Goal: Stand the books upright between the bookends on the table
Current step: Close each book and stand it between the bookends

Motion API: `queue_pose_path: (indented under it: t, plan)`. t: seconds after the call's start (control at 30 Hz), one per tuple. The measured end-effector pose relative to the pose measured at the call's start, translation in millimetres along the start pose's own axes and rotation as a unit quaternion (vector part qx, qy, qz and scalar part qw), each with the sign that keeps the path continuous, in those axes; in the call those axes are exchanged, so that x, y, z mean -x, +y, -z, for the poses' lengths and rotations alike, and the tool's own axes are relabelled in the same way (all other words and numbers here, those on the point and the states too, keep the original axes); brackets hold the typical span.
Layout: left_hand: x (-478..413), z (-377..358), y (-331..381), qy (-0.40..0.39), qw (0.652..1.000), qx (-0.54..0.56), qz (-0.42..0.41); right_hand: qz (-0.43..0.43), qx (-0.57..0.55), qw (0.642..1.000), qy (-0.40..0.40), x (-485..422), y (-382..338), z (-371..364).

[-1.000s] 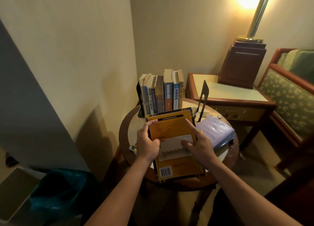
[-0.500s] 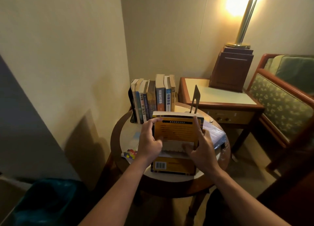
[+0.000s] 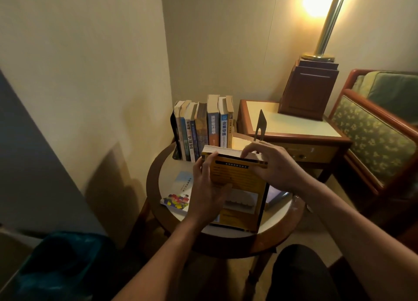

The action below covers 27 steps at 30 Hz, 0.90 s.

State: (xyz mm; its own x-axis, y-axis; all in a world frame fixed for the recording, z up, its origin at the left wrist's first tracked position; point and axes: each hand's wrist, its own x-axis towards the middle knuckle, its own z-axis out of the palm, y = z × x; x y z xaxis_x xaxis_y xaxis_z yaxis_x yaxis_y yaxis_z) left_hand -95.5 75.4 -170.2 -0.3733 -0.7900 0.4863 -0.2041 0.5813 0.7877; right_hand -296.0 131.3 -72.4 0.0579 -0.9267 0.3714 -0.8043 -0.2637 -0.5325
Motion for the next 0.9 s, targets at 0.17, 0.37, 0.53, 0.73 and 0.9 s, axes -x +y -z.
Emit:
queue_pose_path:
  t: [0.17,0.37,0.53,0.73,0.9]
  plan:
    - [-4.2,-2.7,1.2,-0.009,0.999,-0.049,-0.002,0.027,0.110,0.983,-0.145,-13.0,-12.5,9.5]
    - [-10.9,-3.7,1.1,-0.025,0.997,-0.068,-0.020,0.016,0.162,0.960,-0.227,-23.8,-16.5,11.7]
    - [-17.2,-0.6,-3.2,-0.047,0.996,-0.067,-0.036,0.027,0.168,0.967,-0.190,-22.8,-18.6,5.3]
    - [-26.7,-8.4,-4.7,-0.056,0.994,-0.082,-0.054,-0.052,0.090,0.980,-0.172,-13.6,-15.7,24.3]
    - [-35.6,-17.0,-10.1,-0.129,0.983,-0.132,0.010,-0.155,0.000,0.984,-0.090,-19.0,-9.9,50.3]
